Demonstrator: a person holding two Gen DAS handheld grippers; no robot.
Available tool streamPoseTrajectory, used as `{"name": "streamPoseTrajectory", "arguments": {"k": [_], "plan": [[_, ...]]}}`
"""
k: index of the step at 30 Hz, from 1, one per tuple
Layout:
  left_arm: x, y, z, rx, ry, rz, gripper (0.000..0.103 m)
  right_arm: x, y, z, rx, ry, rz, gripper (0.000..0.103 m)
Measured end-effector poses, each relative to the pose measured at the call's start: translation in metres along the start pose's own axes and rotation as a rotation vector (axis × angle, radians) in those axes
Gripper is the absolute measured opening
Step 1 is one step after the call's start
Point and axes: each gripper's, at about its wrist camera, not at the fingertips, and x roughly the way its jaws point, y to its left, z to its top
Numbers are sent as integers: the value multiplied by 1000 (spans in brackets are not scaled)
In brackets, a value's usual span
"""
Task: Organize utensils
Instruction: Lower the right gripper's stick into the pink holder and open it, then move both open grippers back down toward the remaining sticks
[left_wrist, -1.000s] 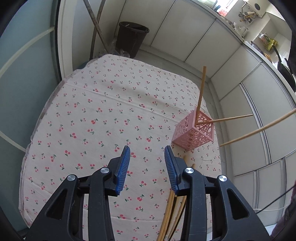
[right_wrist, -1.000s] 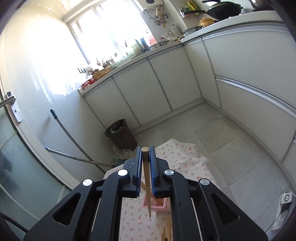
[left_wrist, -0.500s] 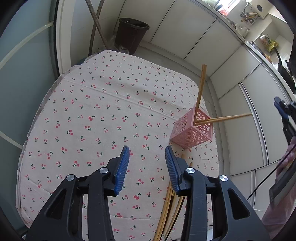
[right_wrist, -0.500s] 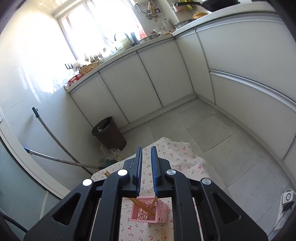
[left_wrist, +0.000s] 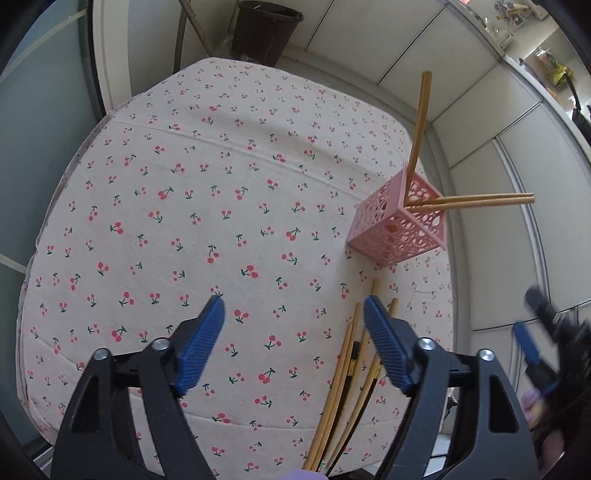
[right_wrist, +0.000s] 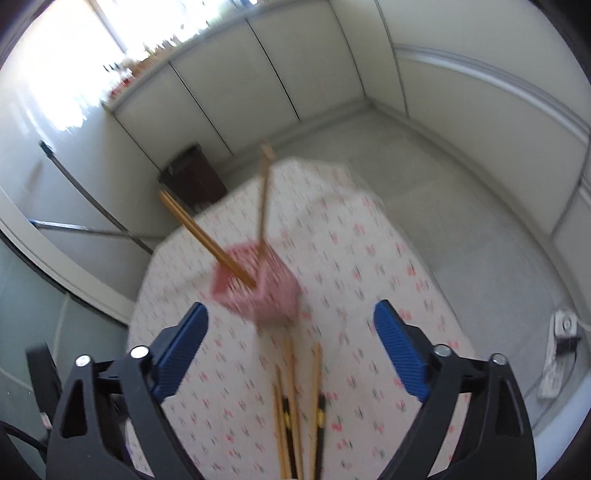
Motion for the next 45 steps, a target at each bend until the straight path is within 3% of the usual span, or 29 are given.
{"name": "streamPoseTrajectory", "arguments": {"k": [4, 8, 19, 28, 34, 45], "plan": [[16, -7, -4, 23, 37, 33, 84, 27, -22, -29, 25, 162, -72, 96], [25, -13, -9, 38, 72, 27, 89, 34, -34, -46, 10, 219, -121, 96], [34, -24, -21, 101, 97, 64, 96, 13, -65, -87, 89, 302, -108, 96], [67, -40, -39, 216, 140, 179, 96, 14, -87, -121, 207, 421, -29, 96], [87, -56, -42, 294, 120, 242, 96, 4, -97, -114, 264, 398, -6, 96], [118, -67, -44, 325, 133, 334, 96, -2, -98, -111, 286, 400, 47, 96]]}}
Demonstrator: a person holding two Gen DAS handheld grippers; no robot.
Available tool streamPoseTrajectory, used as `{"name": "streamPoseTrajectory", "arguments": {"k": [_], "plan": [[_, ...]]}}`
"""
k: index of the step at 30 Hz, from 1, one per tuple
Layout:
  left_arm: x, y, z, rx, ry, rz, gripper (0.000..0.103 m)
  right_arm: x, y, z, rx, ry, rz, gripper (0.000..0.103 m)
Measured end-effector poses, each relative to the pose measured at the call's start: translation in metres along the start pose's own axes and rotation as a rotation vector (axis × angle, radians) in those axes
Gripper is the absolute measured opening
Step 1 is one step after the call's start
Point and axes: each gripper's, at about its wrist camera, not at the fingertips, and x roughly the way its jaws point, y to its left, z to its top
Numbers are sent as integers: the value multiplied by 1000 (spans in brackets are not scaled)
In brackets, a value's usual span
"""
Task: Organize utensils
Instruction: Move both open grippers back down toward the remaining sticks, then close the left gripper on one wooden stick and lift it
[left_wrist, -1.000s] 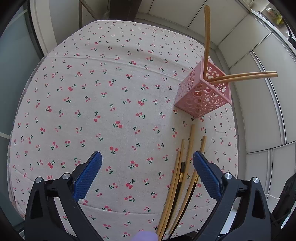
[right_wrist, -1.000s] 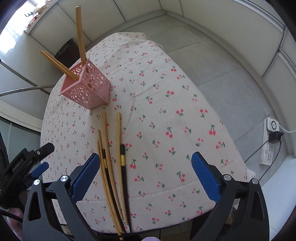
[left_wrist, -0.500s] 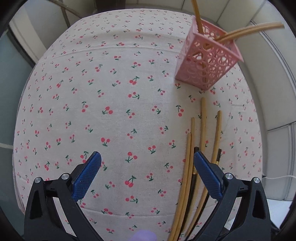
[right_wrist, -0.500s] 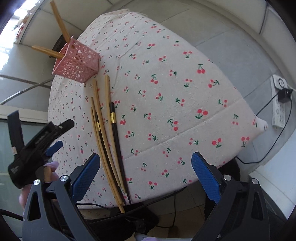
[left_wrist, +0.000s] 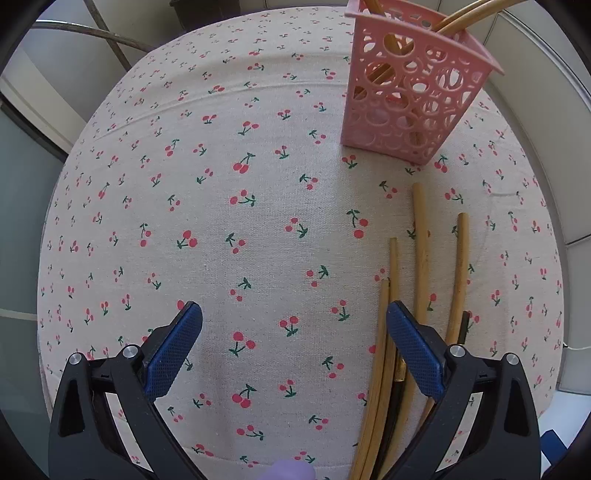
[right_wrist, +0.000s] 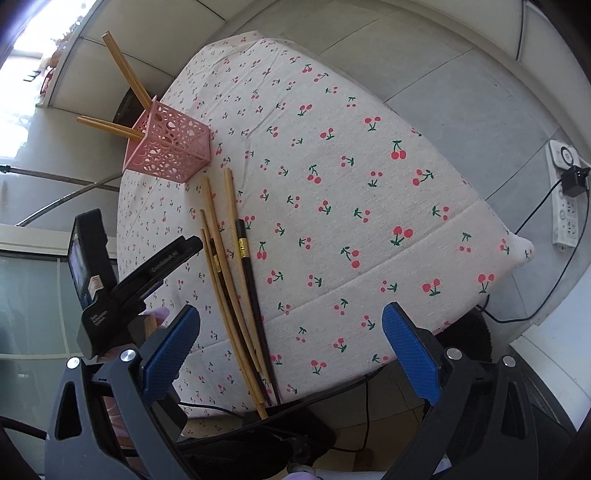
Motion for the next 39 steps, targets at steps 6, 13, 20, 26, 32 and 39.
{"name": "streamPoseTrajectory", "arguments": {"k": [6, 13, 20, 26, 32, 39], "plan": [[11, -4, 1, 5, 21, -12, 96, 1, -2, 1, 10, 3, 1, 96], [27, 12, 2, -41, 52, -30, 93, 3, -5, 2, 25, 9, 1, 96], [33, 56, 11, -174, 81, -25, 71, 6, -9, 3, 46, 28, 12, 96], [26, 54, 12, -119, 57, -18, 33, 10, -5, 2, 33, 39, 13, 96], [22, 27, -2, -61, 35, -14, 19, 13, -4, 2, 36, 39, 2, 96], [17, -18, -14, 47, 3, -24, 4, 16, -1, 5, 35, 24, -18, 96]]}}
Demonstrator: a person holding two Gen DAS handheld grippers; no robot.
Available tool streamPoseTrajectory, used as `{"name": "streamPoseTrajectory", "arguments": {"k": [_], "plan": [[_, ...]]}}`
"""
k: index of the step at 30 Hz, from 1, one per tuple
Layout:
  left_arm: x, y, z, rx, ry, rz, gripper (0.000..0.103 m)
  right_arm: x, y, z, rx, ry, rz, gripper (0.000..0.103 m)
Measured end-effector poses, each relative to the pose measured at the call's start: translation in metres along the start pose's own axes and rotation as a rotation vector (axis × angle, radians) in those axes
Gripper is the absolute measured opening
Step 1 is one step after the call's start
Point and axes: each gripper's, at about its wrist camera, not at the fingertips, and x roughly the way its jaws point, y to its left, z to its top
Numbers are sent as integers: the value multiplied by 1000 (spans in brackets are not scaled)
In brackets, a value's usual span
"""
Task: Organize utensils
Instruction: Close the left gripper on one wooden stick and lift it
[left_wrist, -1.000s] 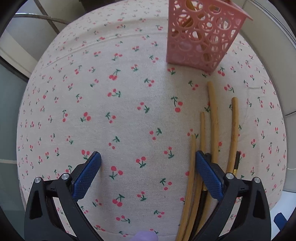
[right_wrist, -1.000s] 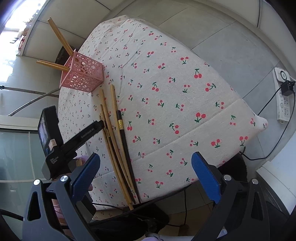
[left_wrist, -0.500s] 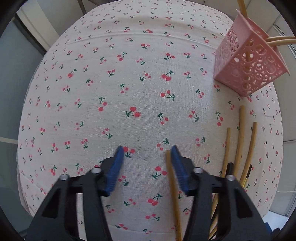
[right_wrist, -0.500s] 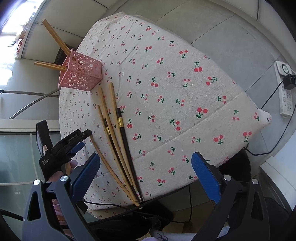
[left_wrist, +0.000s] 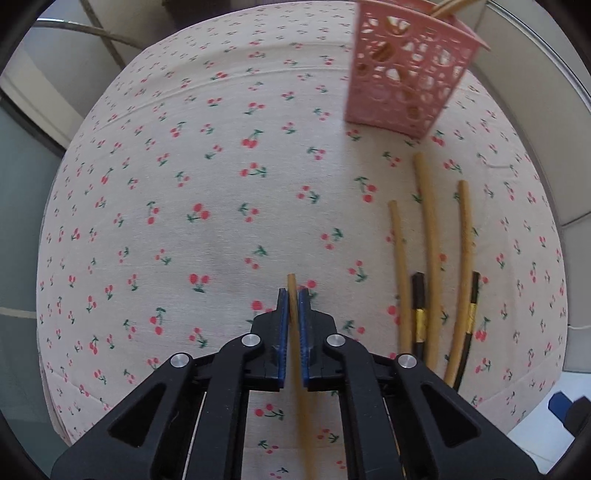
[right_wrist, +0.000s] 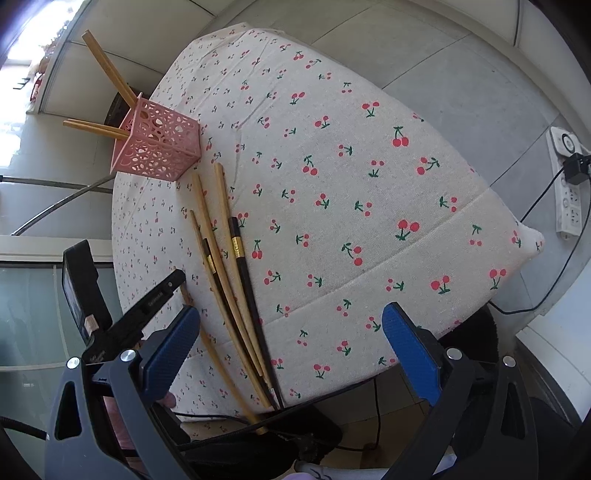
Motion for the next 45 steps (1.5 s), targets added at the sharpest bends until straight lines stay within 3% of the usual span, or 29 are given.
{"name": "streamPoseTrajectory", "arguments": {"k": [5, 14, 23, 29, 38, 45], "plan": [[-1, -4, -2, -15, 10, -53, 4, 10, 6, 5, 0, -1, -47, 96], [-9, 57, -13, -58, 21, -85, 4, 32, 44, 30, -106, -73, -198, 96], [-18, 103, -16, -93, 11, -83, 4, 49, 68, 67, -103, -110, -186, 96], [-19, 104, -17, -107, 5, -90, 4, 72, 83, 76, -98, -91, -192, 96], [-29, 112, -10, -107, 2, -103, 4, 92, 106, 76, -181, -176, -342, 96], [-38, 114, -12, -111, -1, -104, 4, 113, 118, 71, -229, -182, -409, 96]]}}
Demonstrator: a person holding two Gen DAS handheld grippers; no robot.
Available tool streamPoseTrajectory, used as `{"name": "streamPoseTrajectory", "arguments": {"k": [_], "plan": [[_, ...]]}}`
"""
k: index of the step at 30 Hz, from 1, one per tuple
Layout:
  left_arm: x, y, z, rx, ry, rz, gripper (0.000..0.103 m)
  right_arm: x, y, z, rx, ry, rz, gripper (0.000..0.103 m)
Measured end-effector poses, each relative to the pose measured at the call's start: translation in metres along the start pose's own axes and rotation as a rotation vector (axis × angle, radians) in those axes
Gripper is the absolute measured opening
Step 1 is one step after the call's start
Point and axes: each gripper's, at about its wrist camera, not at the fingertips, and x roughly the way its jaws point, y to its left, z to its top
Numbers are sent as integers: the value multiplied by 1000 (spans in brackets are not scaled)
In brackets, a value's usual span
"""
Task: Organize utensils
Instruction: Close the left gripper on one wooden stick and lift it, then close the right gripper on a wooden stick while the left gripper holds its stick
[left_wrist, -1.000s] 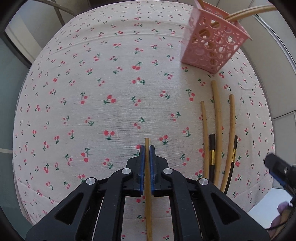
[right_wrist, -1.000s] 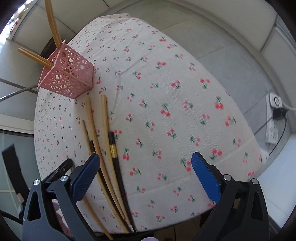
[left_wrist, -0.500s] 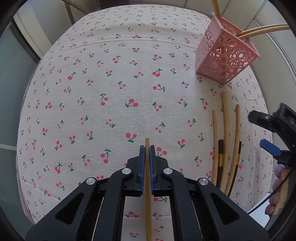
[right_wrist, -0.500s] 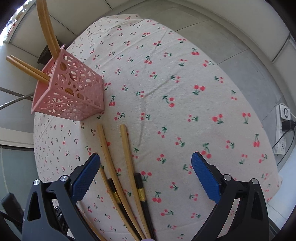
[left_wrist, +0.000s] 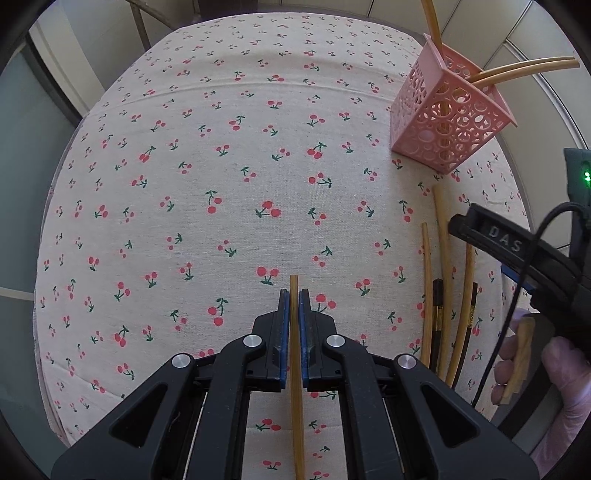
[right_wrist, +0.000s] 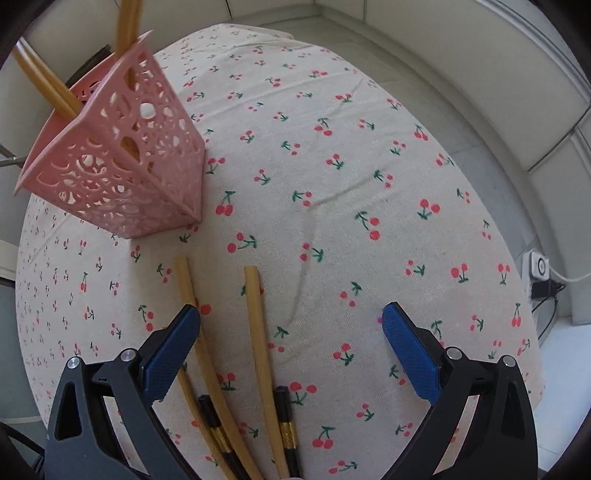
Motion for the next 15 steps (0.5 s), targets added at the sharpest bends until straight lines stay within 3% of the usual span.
{"name": "streamPoseTrajectory", "arguments": {"k": [5, 7, 11, 13, 15], "plan": [[-4, 11, 1, -12, 1, 0, 5, 0, 6, -4, -26, -21, -44, 92], [-4, 17, 2, -19, 3, 1, 5, -4, 2, -5, -19, -33, -46, 79], [-6, 14, 1, -12, 2, 0, 5, -9, -15, 2, 7, -38, 3, 70], [-8, 13, 1, -9, 0, 1, 5, -10, -17, 5, -32, -53, -55, 48], [-8, 9, -1, -9, -1, 2, 5, -10, -22, 8, -37, -54, -51, 43]]}}
